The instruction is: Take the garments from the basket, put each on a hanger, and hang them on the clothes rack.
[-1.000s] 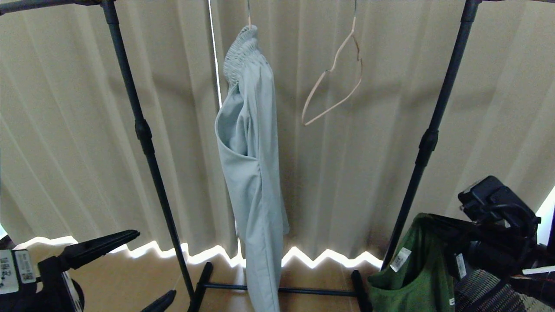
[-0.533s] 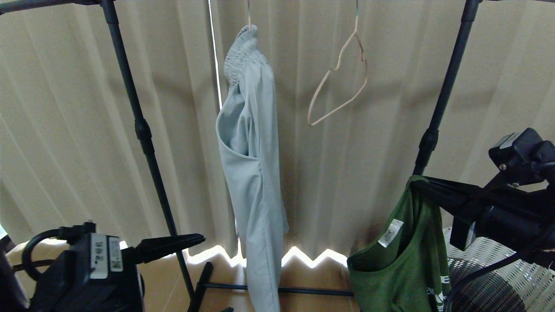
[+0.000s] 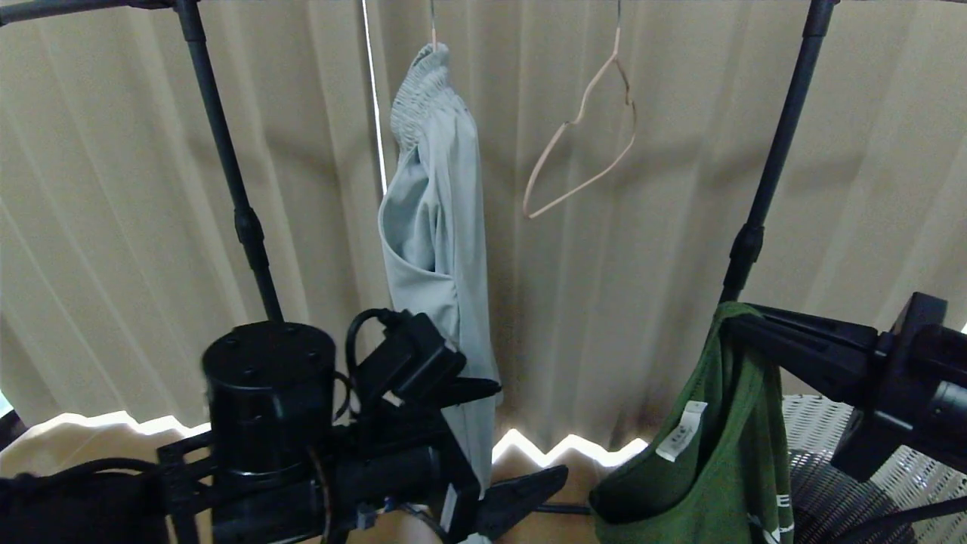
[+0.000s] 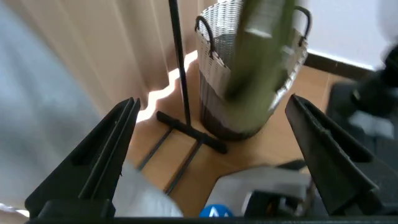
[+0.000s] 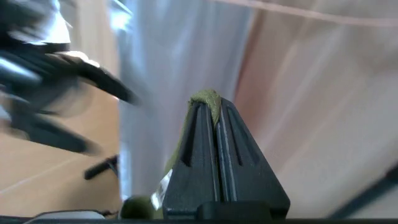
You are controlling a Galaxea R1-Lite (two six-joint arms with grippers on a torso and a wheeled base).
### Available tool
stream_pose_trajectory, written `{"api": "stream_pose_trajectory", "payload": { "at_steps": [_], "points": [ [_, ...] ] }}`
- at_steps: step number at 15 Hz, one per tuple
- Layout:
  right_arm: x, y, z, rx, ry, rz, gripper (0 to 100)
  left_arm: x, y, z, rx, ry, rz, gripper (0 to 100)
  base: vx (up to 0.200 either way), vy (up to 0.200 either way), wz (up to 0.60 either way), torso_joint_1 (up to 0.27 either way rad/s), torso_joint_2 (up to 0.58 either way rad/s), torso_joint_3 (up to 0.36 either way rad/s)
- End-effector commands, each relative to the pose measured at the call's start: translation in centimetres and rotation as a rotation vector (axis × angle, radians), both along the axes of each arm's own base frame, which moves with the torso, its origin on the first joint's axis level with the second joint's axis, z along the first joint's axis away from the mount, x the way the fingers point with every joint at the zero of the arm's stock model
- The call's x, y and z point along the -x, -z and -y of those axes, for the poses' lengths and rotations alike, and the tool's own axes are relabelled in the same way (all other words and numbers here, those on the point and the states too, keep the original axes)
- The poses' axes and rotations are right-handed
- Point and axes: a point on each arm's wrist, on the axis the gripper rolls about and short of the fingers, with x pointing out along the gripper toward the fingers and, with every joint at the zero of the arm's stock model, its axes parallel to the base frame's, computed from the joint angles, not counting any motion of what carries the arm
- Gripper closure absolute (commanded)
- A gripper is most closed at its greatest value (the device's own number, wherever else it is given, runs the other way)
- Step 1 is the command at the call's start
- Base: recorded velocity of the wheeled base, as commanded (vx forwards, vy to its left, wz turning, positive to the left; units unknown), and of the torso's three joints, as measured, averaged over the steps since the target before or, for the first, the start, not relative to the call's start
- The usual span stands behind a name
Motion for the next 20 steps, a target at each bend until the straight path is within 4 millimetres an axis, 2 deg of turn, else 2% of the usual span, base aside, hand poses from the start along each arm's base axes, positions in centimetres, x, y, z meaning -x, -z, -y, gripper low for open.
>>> {"api": "stream_pose_trajectory", "payload": {
  "at_steps": [1, 5, 10, 12, 14, 16, 20],
  "points": [
    [1.0, -0.6, 0.3, -0.026, -0.039, 0.031, 100, -1.6, 2.4, 4.1, -0.015, 0.031, -0.090, 0, 0.000, 0.000, 0.00, 0.000, 0.00, 0.000],
    [1.3, -0.4, 0.4, -0.024, -0.059, 0.025, 100, 0.4, 2.9, 6.3, -0.016, 0.114, -0.131, 0, 0.000, 0.000, 0.00, 0.000, 0.00, 0.000],
    [1.4, 0.1, 0.5, -0.026, -0.073, 0.009, 100, 1.7, 3.2, 5.9, -0.034, 0.137, -0.140, 0, 0.000, 0.000, 0.00, 0.000, 0.00, 0.000],
    [1.6, 0.0, 0.6, -0.033, -0.093, 0.017, 100, 0.9, 3.4, 6.9, -0.028, 0.133, -0.137, 0, 0.000, 0.000, 0.00, 0.000, 0.00, 0.000],
    [1.9, -0.2, 0.7, -0.045, -0.118, 0.020, 100, 0.0, 4.6, 7.9, -0.049, 0.094, -0.142, 0, 0.000, 0.000, 0.00, 0.000, 0.00, 0.000],
    [2.2, -0.4, 0.9, -0.067, -0.134, 0.020, 100, -0.6, 4.5, 8.4, -0.046, 0.053, -0.126, 0, 0.000, 0.000, 0.00, 0.000, 0.00, 0.000],
    [2.8, -1.2, 1.4, -0.097, -0.145, 0.056, 100, -0.5, 5.0, 7.9, -0.087, 0.038, -0.144, 0, 0.000, 0.000, 0.00, 0.000, 0.00, 0.000]
  ]
}}
